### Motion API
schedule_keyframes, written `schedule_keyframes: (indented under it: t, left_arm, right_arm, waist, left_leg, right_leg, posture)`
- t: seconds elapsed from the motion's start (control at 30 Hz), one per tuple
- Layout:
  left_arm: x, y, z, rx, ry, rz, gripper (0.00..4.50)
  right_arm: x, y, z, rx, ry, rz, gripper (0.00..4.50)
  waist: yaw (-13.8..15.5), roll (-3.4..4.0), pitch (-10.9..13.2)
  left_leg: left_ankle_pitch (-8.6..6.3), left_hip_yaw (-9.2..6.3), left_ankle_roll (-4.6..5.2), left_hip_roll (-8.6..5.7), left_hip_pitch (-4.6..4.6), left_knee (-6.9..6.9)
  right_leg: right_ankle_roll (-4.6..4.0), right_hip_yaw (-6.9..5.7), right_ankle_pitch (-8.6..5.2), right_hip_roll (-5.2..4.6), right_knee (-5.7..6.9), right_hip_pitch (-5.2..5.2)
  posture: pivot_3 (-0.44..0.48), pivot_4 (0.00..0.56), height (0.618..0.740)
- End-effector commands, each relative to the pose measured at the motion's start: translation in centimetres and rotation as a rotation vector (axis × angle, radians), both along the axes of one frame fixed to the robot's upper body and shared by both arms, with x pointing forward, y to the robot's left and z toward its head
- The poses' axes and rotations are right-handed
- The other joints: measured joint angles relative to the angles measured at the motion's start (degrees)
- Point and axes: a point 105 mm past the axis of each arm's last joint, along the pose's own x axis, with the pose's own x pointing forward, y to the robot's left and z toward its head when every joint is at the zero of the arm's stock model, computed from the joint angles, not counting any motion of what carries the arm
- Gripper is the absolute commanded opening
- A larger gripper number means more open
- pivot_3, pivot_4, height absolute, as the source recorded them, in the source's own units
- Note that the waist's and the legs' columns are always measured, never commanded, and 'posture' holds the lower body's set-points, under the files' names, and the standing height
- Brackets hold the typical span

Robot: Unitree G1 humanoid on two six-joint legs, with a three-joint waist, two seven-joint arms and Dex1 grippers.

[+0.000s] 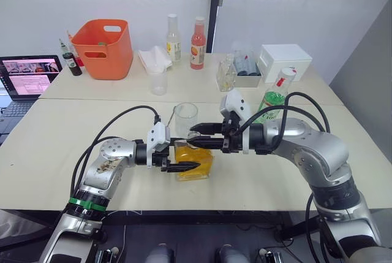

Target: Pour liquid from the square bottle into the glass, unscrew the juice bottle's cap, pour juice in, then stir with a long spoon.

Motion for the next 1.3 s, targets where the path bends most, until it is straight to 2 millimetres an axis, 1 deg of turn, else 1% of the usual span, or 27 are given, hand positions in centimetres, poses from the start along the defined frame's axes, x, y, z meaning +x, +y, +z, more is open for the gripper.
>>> schedule_keyframes:
  t: [0.03,0.13,0.23,0.37,0.5,0.57,0.63,0.67,0.73,0.77,0.83,0.87,0.9,0.97,1.03,1.1,1.17,1.23,1.3]
  left_arm:
    - [-0.2,-0.3,-0.6,0.024,0.007,-0.013,2.82]
    - [-0.3,-0.3,-0.6,0.026,0.009,-0.016,2.82]
    - [-0.3,-0.4,-0.8,0.03,0.014,-0.02,2.82]
    - [-0.5,-0.5,-1.0,0.038,0.025,-0.029,2.82]
    - [-0.5,-0.5,-1.0,0.038,0.024,-0.03,2.82]
    - [-0.5,-0.6,-0.9,0.037,0.023,-0.03,2.82]
    - [-0.5,-0.6,-0.9,0.037,0.021,-0.03,2.82]
    - [-0.5,-0.6,-0.9,0.037,0.02,-0.029,2.82]
    - [-0.5,-0.5,-0.8,0.037,0.018,-0.027,2.82]
    - [-0.6,-0.5,-0.8,0.036,0.016,-0.025,2.82]
    - [-0.6,-0.4,-0.8,0.035,0.01,-0.021,2.82]
    - [-0.6,-0.4,-0.7,0.035,0.007,-0.019,2.82]
    - [-0.6,-0.4,-0.7,0.035,0.005,-0.018,2.82]
    - [-0.5,-0.4,-0.6,0.033,-0.003,-0.014,2.82]
    - [-0.5,-0.4,-0.5,0.034,-0.007,-0.013,2.82]
    - [-0.5,-0.5,-0.5,0.033,-0.012,-0.013,2.82]
    - [-0.5,-0.5,-0.5,0.035,-0.019,-0.014,2.82]
    - [-0.4,-0.5,-0.5,0.042,-0.026,-0.012,2.82]
    - [-0.3,-0.5,-0.4,0.043,-0.029,-0.009,2.82]
  right_arm:
    - [-0.9,-0.9,6.4,0.149,-0.217,-0.005,1.02]
    - [-1.0,-1.0,6.8,0.157,-0.226,-0.011,1.02]
    - [-1.2,-1.1,7.0,0.161,-0.229,-0.015,1.02]
    - [-1.4,-1.2,7.3,0.172,-0.23,-0.021,1.02]
    - [-1.4,-1.3,7.2,0.169,-0.229,-0.028,1.02]
    - [-1.2,-1.7,6.9,0.167,-0.217,-0.048,1.02]
    - [-0.5,-3.2,6.2,0.171,-0.19,-0.12,1.02]
    - [0.3,-4.7,5.3,0.155,-0.173,-0.201,1.02]
    - [1.3,-7.0,3.9,0.132,-0.151,-0.32,1.02]
    - [2.0,-8.9,2.7,0.124,-0.138,-0.421,1.02]
    - [2.6,-11.8,1.0,0.107,-0.124,-0.564,1.02]
    - [2.8,-12.7,0.4,0.098,-0.123,-0.612,1.02]
    - [2.8,-13.2,0.0,0.094,-0.124,-0.634,1.02]
    - [3.3,-16.1,-2.2,0.058,-0.123,-0.794,1.02]
    - [3.7,-18.7,-4.0,0.039,-0.131,-0.939,1.02]
    - [3.9,-20.1,-5.5,0.033,-0.136,-1.024,1.02]
    - [4.1,-21.1,-6.7,0.011,-0.145,-1.085,1.02]
    - [4.2,-21.8,-7.8,-0.02,-0.154,-1.128,1.02]
    - [4.2,-22.3,-8.9,-0.011,-0.128,-1.156,1.02]
  waist:
    - [-0.1,0.0,0.0]
    - [-0.1,0.01,0.0]
    - [-0.1,0.16,0.1]
    - [-0.2,0.17,0.1]
    - [-0.2,0.17,0.1]
    - [-0.1,0.17,0.1]
    - [0.0,0.16,0.1]
    - [0.1,0.16,0.1]
    - [0.1,0.16,0.1]
    - [0.1,0.16,0.1]
    - [0.0,0.17,0.1]
    - [-0.1,0.19,0.0]
    - [-0.2,0.21,0.0]
    - [-0.2,0.3,0.0]
    - [-0.2,0.3,0.0]
    - [-0.2,0.3,0.0]
    - [-0.2,0.36,0.0]
    - [-0.2,0.4,-0.1]
    - [-0.1,0.4,-0.1]
  left_leg:
    - [0.0,-0.01,0.0,0.0,0.0,0.0]
    - [0.0,-0.07,0.0,0.0,-0.01,0.0]
    - [0.0,-0.13,0.0,-0.03,0.0,-0.01]
    - [-0.01,-0.17,0.0,0.0,0.28,-0.13]
    - [0.0,-0.14,0.0,-0.01,0.25,-0.13]
    - [0.0,-0.14,0.0,-0.01,0.25,-0.13]
    - [0.0,-0.14,0.0,-0.02,0.25,-0.13]
    - [0.0,-0.14,0.0,-0.03,0.23,-0.13]
    - [-0.01,-0.12,0.02,-0.06,0.21,-0.13]
    - [-0.01,-0.11,0.02,-0.06,0.19,-0.13]
    - [-0.01,-0.08,0.02,-0.05,0.22,-0.17]
    - [-0.01,-0.07,0.02,-0.05,0.2,-0.2]
    - [-0.01,-0.05,0.02,-0.05,0.22,-0.2]
    - [-0.01,0.01,0.02,-0.04,0.23,-0.2]
    - [-0.01,0.06,0.02,-0.05,0.3,-0.2]
    - [-0.01,0.12,0.02,-0.07,0.3,-0.18]
    - [-0.01,0.17,0.02,-0.08,0.3,-0.19]
    - [-0.01,0.19,0.02,-0.08,0.3,-0.19]
    - [-0.01,0.2,0.02,-0.08,0.3,-0.19]
  right_leg:
    - [0.0,0.0,0.0,0.0,0.0,0.0]
    - [0.0,-0.02,0.0,0.0,-0.02,0.0]
    - [0.0,0.01,0.0,-0.04,0.0,0.0]
    - [0.0,-0.07,0.0,-0.02,-0.05,0.25]
    - [0.0,-0.02,0.0,-0.02,-0.05,0.21]
    - [0.0,-0.02,0.0,-0.02,-0.05,0.2]
    - [0.0,-0.03,0.0,-0.02,-0.05,0.22]
    - [0.0,-0.04,0.0,-0.03,-0.06,0.24]
    - [0.0,-0.03,0.0,-0.06,-0.11,0.24]
    - [0.0,-0.03,0.0,-0.06,-0.16,0.23]
    - [0.0,-0.02,0.0,-0.05,-0.16,0.23]
    - [0.0,-0.01,0.0,-0.05,-0.17,0.21]
    - [0.0,0.0,-0.01,-0.04,-0.16,0.22]
    - [0.01,0.12,-0.01,-0.02,-0.15,0.18]
    - [0.03,0.11,-0.02,-0.01,-0.17,0.27]
    - [0.04,0.13,-0.03,-0.02,-0.18,0.28]
    - [0.05,0.17,-0.03,-0.02,-0.17,0.25]
    - [0.05,0.19,-0.03,-0.02,-0.16,0.23]
    - [0.05,0.18,-0.03,-0.02,-0.17,0.25]
  posture:
    - [0.0,0.15,0.715]
    - [0.0,0.15,0.715]
    - [0.0,0.15,0.715]
    - [0.0,0.15,0.715]
    - [0.0,0.15,0.715]
    - [0.0,0.15,0.715]
    - [0.0,0.15,0.715]
    - [0.0,0.15,0.715]
    - [0.0,0.15,0.715]
    - [0.0,0.15,0.715]
    - [0.0,0.15,0.715]
    - [0.0,0.15,0.715]
    - [0.0,0.15,0.715]
    - [0.0,0.15,0.715]
    - [0.0,0.15,0.715]
    - [0.0,0.15,0.715]
    - [0.0,0.15,0.715]
    - [0.0,0.15,0.715]
    - [0.0,0.15,0.715]
